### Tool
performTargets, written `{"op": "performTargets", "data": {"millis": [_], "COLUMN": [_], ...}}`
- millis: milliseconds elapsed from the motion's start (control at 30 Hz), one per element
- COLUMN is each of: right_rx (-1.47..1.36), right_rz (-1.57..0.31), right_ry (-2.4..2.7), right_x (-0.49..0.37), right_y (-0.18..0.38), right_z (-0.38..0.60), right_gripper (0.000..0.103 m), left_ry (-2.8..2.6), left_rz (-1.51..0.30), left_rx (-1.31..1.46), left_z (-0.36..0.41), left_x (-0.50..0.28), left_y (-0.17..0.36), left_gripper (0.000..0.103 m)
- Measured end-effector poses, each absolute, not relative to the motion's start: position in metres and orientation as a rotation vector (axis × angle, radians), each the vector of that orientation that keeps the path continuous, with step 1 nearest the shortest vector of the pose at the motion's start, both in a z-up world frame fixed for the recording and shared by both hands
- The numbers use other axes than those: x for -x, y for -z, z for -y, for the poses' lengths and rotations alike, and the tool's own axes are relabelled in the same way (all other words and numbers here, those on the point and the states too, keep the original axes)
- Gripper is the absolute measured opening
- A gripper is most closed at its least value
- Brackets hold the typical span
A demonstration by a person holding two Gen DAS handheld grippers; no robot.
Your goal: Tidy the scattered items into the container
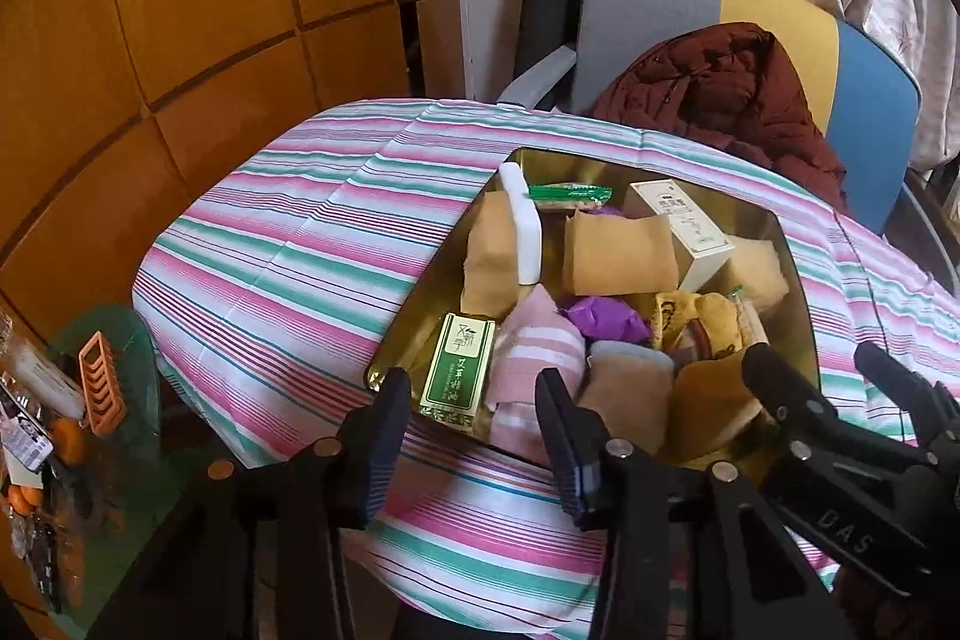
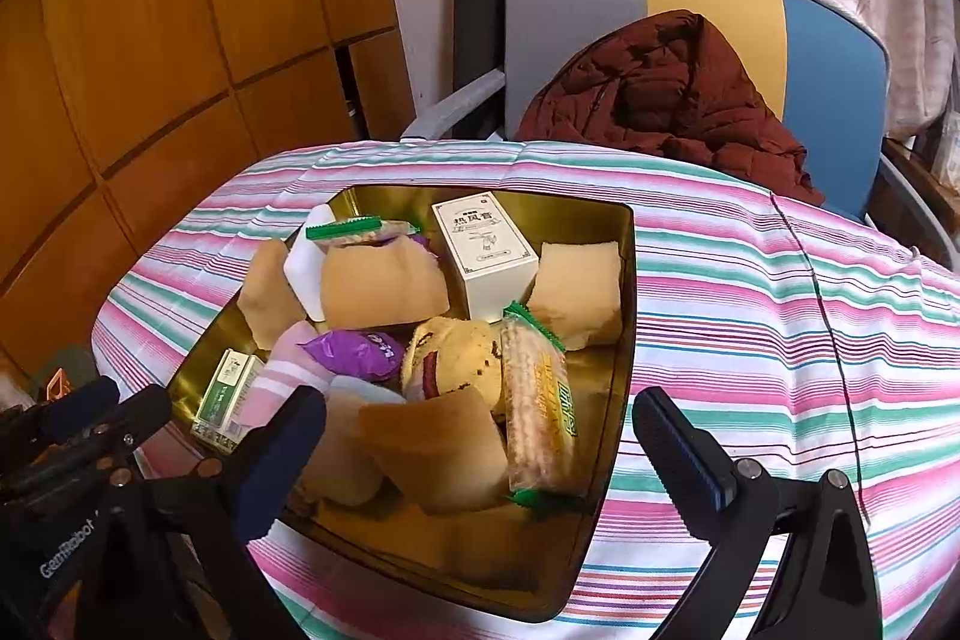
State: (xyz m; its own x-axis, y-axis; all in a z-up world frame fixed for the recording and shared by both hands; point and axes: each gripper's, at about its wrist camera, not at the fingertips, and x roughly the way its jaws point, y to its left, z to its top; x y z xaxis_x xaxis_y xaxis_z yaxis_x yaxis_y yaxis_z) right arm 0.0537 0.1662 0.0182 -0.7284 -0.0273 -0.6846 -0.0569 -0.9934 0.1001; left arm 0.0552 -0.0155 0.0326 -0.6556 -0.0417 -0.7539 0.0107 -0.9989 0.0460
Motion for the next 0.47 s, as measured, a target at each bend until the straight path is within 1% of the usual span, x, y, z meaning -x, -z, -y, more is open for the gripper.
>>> {"op": "performTargets", "data": {"millis": [300,400,467], "right_rx": [1.151,1.145,1.146], "right_rz": [-0.209,-0.214,-0.221], "right_ry": [-2.900,-2.902,-2.899], "right_x": [-0.0546,-0.0547,-0.0547], "right_y": [-0.0179,-0.0186,-0.0180], "right_z": [-0.1684,-0.1693,-0.1697], "right_gripper": [0.103,0.103,0.103], "left_ry": [2.822,2.814,2.808], "left_rz": [0.029,0.018,0.022], "left_rx": [-1.328,-1.295,-1.274], "left_z": [0.0149,0.0169,0.0175], "left_x": [-0.0543,-0.0567,-0.0570], "left_y": [-0.0286,-0.0284,-0.0285], "left_gripper": [0.043,0.040,0.040]}}
